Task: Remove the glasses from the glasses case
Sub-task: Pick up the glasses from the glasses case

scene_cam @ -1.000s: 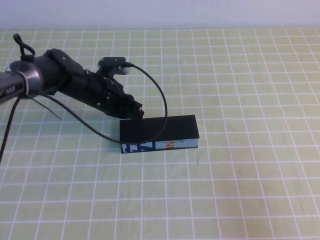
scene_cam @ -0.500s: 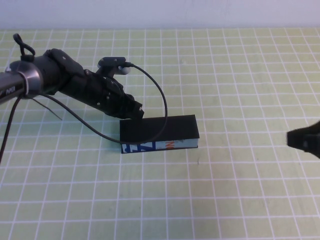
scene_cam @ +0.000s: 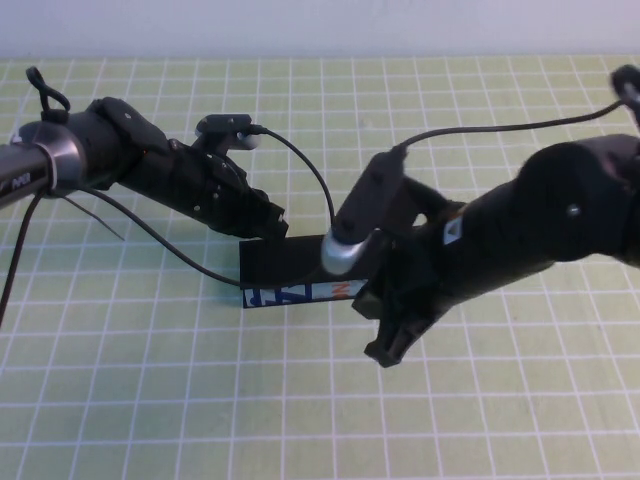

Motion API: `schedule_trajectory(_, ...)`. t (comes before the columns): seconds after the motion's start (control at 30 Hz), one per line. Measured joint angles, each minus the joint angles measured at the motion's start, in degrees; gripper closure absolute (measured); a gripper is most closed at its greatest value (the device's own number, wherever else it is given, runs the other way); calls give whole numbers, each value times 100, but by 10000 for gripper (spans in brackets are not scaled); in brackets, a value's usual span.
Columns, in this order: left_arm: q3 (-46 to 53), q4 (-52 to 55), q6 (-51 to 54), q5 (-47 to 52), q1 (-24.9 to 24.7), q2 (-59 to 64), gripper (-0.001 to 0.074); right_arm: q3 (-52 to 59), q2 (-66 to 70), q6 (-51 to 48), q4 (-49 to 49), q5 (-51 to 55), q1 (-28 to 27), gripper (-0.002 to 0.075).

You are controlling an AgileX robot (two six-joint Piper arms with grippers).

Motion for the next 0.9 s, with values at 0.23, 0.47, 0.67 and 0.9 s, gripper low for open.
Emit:
schedule_trajectory(0.23,0,0,-131,0,0,0,739,-331,758,-1191,-421,-548,114,655)
schedule_trajectory(0.47,0,0,-216,0,0,0,739,-358,1300,-1987,-552,-1502,114,465)
schedule_trajectory(0.67,0,0,-216,0,0,0,739,-358,1648,-2160,-876,-2142,114,443)
schedule_trajectory(0.9,0,0,-216,0,0,0,739,-358,1923,-2185,-1131,-2635,114,444)
